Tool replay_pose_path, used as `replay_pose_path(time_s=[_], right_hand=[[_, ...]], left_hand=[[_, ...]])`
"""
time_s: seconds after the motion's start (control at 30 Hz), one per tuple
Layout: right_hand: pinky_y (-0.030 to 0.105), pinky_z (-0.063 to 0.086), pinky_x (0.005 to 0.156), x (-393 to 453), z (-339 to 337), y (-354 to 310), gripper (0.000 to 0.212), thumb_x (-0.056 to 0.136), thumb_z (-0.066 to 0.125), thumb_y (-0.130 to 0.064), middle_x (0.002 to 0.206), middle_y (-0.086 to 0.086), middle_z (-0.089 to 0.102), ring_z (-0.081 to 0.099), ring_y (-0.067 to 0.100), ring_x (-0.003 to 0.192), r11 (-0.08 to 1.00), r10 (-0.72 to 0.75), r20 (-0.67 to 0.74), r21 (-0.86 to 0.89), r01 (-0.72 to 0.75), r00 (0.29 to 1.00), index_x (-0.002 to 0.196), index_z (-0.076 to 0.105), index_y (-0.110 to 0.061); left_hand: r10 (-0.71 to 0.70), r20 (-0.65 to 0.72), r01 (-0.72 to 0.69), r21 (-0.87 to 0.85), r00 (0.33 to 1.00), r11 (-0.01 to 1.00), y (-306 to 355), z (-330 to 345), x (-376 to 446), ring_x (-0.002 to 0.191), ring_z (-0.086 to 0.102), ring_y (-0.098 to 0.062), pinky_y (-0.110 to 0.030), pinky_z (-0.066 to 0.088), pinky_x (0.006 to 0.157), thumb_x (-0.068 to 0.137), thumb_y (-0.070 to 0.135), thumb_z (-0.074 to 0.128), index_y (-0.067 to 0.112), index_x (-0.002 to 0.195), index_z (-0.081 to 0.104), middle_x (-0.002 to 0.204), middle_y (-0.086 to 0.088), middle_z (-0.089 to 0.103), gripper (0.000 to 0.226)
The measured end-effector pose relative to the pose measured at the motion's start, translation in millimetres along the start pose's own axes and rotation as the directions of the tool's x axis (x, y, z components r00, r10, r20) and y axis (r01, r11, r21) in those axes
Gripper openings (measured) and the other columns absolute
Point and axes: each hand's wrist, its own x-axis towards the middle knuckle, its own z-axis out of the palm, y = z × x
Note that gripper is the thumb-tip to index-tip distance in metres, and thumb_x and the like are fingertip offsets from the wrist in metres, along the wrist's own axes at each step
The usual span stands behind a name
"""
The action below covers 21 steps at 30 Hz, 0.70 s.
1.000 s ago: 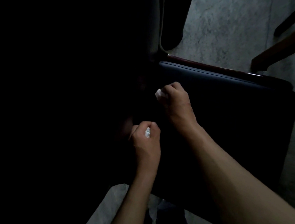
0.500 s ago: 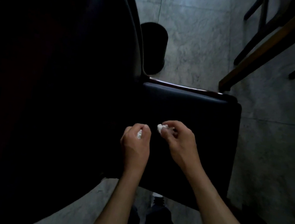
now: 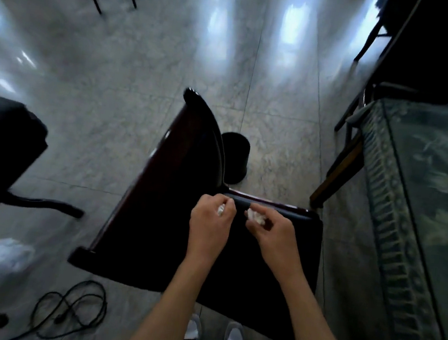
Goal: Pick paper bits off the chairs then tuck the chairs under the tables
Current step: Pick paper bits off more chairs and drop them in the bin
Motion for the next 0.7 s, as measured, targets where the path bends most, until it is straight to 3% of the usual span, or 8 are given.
replay_pose_path(time_s=[0.17,0.3,0.37,0.47,0.6,0.7], right_hand=[[0.014,0.049,0.073,-4.5,-17.4,-57.2,0.016,0.081,0.076,-0.019,0.081,-0.019,0.071,0.066,-0.004,0.081,0.994,-0.095,-0.116,-0.073,0.087,0.989,0.096,0.074,-0.023],[0.017,0.052,0.072,4.8,-12.1,-103.8,0.016,0.082,0.076,-0.021,0.081,-0.013,0.072,0.068,0.000,0.079,0.986,-0.140,-0.175,-0.115,0.120,0.975,0.098,0.076,-0.019],[0.011,0.048,0.066,12.2,-2.3,-123.5,0.015,0.081,0.078,-0.019,0.077,-0.014,0.069,0.066,-0.004,0.075,0.981,-0.168,-0.229,-0.138,0.139,0.959,0.095,0.076,-0.019],[0.003,0.041,0.061,26.0,27.1,-155.3,0.016,0.080,0.079,-0.019,0.076,-0.012,0.068,0.063,-0.006,0.071,0.973,-0.199,-0.300,-0.178,0.150,0.933,0.095,0.076,-0.018],[0.017,0.048,0.069,43.1,88.7,-196.7,0.020,0.079,0.079,-0.018,0.085,-0.002,0.074,0.067,0.009,0.078,0.970,-0.206,-0.345,-0.192,0.146,0.916,0.099,0.076,-0.016],[0.008,0.045,0.067,48.7,144.1,-225.2,0.017,0.080,0.078,-0.017,0.086,-0.004,0.072,0.066,0.007,0.078,0.967,-0.226,-0.381,-0.202,0.157,0.897,0.096,0.075,-0.016]], left_hand=[[0.143,-0.070,-0.137,0.081,0.987,0.987,41.0,-46.8,7.7,0.071,0.057,-0.017,-0.038,0.049,0.069,0.092,0.029,0.059,0.013,0.081,0.067,0.082,-0.002,0.056,0.021],[0.223,-0.074,-0.209,0.153,0.972,0.966,60.0,-83.7,27.6,0.069,0.057,-0.012,-0.030,0.046,0.064,0.091,0.034,0.059,0.020,0.086,0.068,0.086,0.004,0.056,0.017],[0.256,-0.077,-0.242,0.158,0.963,0.957,64.1,-102.0,42.4,0.070,0.058,-0.015,-0.031,0.046,0.065,0.091,0.032,0.059,0.018,0.089,0.070,0.087,0.002,0.057,0.017],[0.278,-0.060,-0.267,0.138,0.959,0.954,59.4,-137.4,72.2,0.072,0.059,-0.016,-0.030,0.047,0.066,0.092,0.030,0.059,0.017,0.092,0.070,0.089,-0.001,0.058,0.018],[0.317,-0.044,-0.309,0.134,0.947,0.942,34.9,-196.6,113.5,0.064,0.055,-0.012,-0.020,0.039,0.057,0.092,0.030,0.060,0.016,0.087,0.069,0.083,0.001,0.055,0.017],[0.342,-0.032,-0.336,0.128,0.939,0.933,10.0,-246.6,143.6,0.063,0.054,-0.008,-0.017,0.036,0.056,0.091,0.026,0.061,0.015,0.084,0.069,0.082,0.001,0.056,0.016]])
